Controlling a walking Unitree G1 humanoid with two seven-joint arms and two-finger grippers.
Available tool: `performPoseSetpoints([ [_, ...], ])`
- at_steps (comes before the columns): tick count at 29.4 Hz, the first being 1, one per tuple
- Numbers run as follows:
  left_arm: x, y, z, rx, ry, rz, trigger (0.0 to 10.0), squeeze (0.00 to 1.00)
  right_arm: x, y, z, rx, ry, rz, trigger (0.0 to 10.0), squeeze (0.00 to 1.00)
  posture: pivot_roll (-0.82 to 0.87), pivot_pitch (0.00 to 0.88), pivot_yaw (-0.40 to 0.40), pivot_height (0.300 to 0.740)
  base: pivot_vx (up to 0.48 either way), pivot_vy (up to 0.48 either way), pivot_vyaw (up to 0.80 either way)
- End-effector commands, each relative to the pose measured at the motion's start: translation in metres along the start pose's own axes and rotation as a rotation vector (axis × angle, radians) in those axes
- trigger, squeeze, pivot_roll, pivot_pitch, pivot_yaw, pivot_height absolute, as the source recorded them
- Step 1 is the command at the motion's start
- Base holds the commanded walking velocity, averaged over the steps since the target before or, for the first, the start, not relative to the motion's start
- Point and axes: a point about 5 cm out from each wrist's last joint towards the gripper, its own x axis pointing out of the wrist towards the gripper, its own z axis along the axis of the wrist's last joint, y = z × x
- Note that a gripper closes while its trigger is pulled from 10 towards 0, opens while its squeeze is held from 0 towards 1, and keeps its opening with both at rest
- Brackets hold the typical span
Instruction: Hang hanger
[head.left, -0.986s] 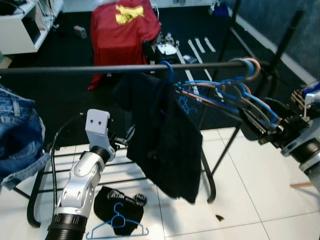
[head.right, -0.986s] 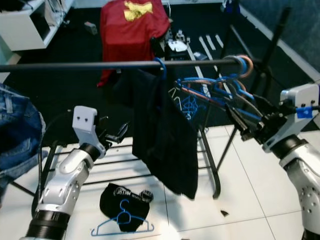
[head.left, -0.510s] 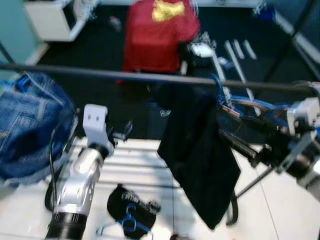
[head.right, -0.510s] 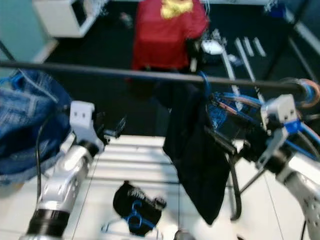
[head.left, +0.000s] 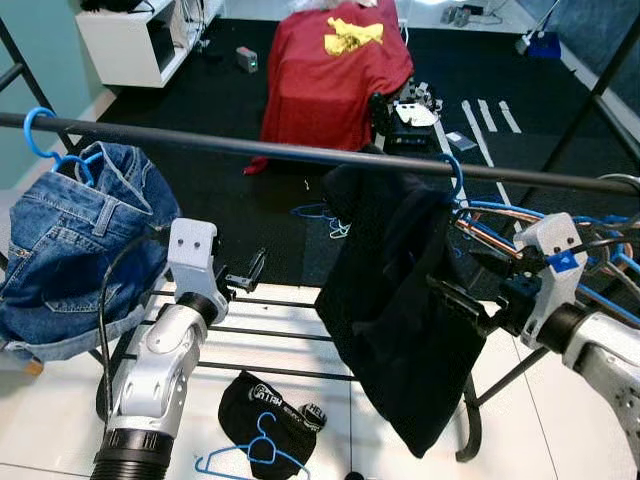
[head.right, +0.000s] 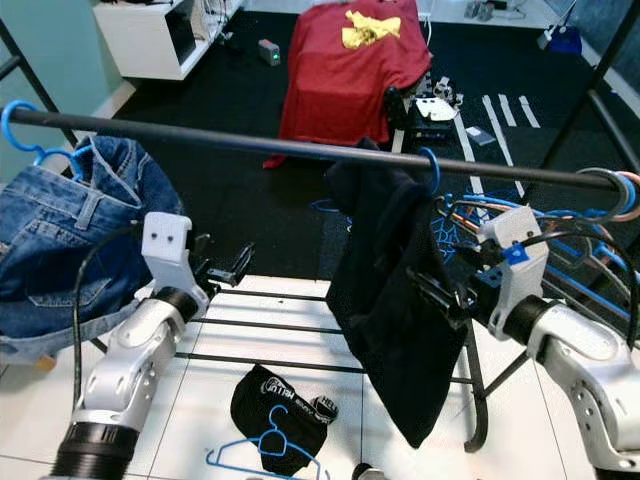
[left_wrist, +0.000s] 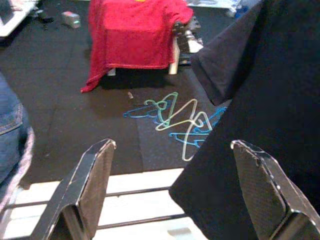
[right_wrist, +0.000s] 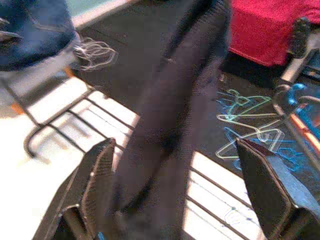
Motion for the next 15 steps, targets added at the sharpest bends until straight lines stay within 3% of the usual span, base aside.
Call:
performPoseSetpoints([
  [1, -0.003, 0.001, 0.001, 0.017, 0.006, -0.004, 10.0, 0.0, 0.007, -0.002, -0.009, 0.005, 0.054, -0.025, 10.0, 0.0, -0.06, 0.208, -0.006, 0.74, 0.0, 0.0, 0.0],
  [9, -0.005, 0.001, 0.003, 0.026, 0.005, -0.006, 10.0, 0.0, 0.014, 0.007, -0.036, 0.044, 0.197, 0.025, 10.0, 0.0, -0.04, 0.224, -0.013, 0.74, 0.0, 0.0, 0.0],
  [14, -0.007, 0.001, 0.005, 0.031, 0.007, -0.014, 10.0, 0.0, 0.018, 0.006, -0.041, 0.094, 0.169, 0.045, 10.0, 0.0, -0.03, 0.246, -0.009, 0.74, 0.0, 0.0, 0.0],
  [15, -0.008, 0.001, 0.006, 0.035, 0.008, -0.018, 10.0, 0.0, 0.02, 0.004, -0.041, 0.094, 0.157, 0.042, 4.8, 0.0, -0.03, 0.249, -0.009, 0.74, 0.0, 0.0, 0.0],
])
